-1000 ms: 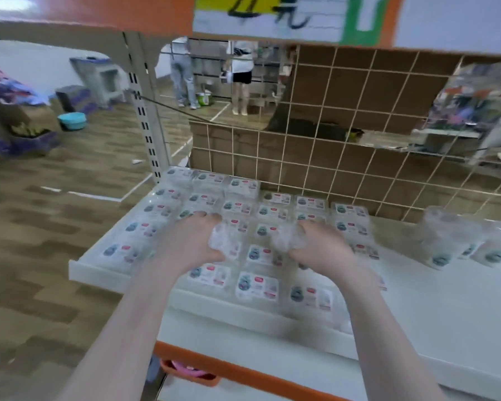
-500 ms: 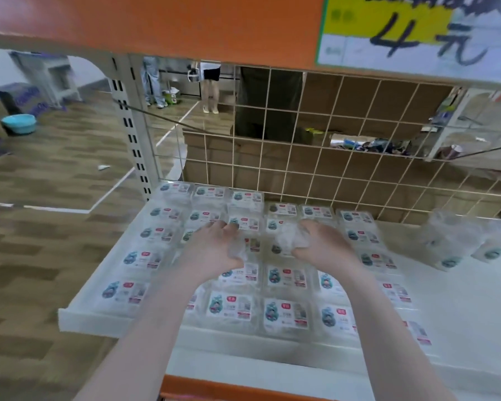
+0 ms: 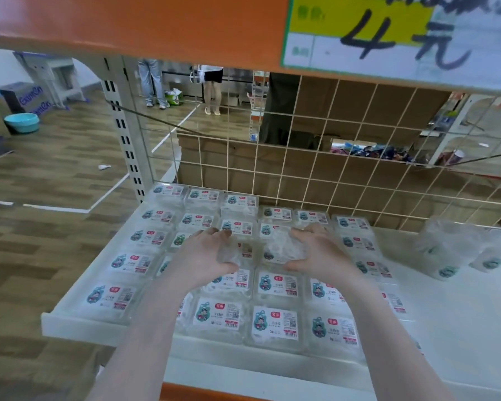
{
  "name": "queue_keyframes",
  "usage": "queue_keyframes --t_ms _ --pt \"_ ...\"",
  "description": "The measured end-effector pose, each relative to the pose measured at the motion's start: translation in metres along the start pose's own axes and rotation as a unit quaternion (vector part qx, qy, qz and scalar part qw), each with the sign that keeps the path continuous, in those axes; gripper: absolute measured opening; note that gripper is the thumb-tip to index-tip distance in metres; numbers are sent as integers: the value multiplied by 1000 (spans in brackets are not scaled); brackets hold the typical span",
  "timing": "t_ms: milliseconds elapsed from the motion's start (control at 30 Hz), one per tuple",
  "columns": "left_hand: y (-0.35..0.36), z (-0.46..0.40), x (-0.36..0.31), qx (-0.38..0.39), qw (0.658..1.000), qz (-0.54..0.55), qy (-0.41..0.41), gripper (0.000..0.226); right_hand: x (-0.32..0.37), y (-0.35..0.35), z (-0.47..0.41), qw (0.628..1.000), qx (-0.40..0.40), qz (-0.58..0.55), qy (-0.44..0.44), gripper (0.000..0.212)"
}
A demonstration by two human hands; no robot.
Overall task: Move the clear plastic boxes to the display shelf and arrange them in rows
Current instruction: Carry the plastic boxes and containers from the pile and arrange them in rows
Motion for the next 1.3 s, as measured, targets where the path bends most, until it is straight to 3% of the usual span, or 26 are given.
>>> queue_keyframes --t_ms 300,600,767,933,1300 --pt "-6 0 3 -23 999 12 -22 67 -8 -28 -15 992 17 -122 -36 44" --pt "-12 3 1 -23 999 3 -37 67 -6 -39 -46 986 -48 -130 -96 31" --pt "-13 4 2 -18 999 -4 -46 76 -9 -33 -60 988 -56 -124 -74 34" --pt "-15 6 0 -12 999 2 -43 71 -11 -18 -65 990 5 -127 -64 47" --pt "-13 6 -3 -12 999 14 -33 75 -14 -8 -70 997 42 -29 -54 78"
Point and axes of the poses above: each hand's wrist, its own z-axis away from the middle knuckle, its own y-axis out of the palm, x = y × z, the point moved 8 cm from there along -z, towards the middle knuckle, and after that the axes turned 13 degrees about y, right-handed, at the moved point
